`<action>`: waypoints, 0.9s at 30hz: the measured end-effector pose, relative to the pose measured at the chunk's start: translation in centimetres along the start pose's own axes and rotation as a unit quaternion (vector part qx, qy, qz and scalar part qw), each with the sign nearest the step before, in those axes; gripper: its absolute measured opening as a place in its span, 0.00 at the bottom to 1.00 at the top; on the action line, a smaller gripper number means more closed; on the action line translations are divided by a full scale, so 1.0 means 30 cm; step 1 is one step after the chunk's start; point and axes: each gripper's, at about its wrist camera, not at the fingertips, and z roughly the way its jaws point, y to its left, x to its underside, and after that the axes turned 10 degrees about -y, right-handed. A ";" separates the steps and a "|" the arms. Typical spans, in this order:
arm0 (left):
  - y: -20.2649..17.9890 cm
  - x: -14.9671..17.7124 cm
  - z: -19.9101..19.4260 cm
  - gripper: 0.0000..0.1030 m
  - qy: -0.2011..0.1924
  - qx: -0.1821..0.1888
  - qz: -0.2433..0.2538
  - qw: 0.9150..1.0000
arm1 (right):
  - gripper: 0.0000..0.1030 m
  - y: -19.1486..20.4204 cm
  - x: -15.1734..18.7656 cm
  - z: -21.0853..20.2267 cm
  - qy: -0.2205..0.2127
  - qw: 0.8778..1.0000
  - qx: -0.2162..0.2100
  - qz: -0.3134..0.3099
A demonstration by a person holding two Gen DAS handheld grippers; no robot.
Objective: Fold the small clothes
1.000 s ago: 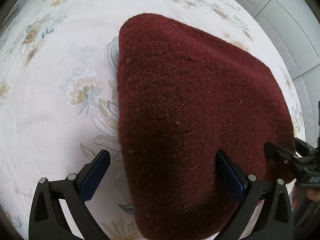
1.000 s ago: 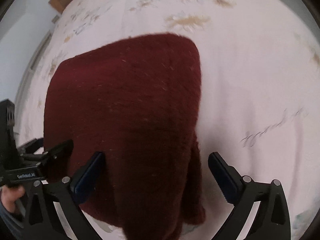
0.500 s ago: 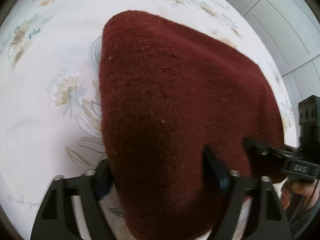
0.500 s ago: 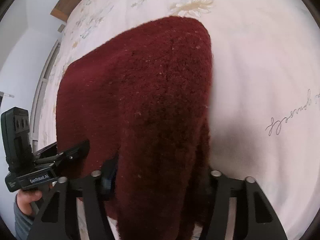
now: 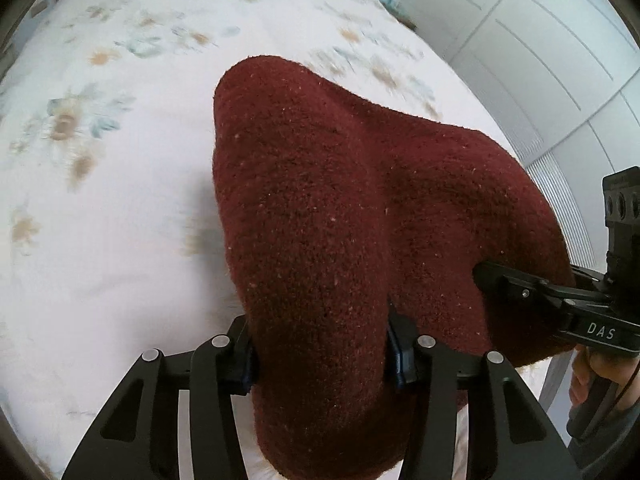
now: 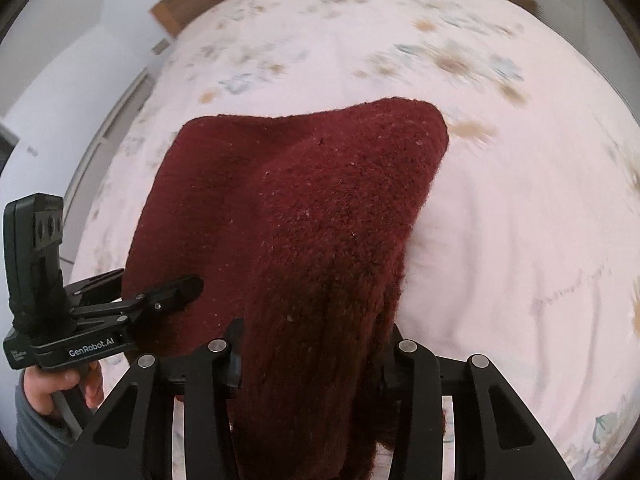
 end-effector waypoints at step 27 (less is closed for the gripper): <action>0.190 0.202 -0.034 0.99 -0.028 -0.111 -0.028 0.993 | 0.80 0.211 0.136 0.228 -0.016 0.992 0.091 -0.090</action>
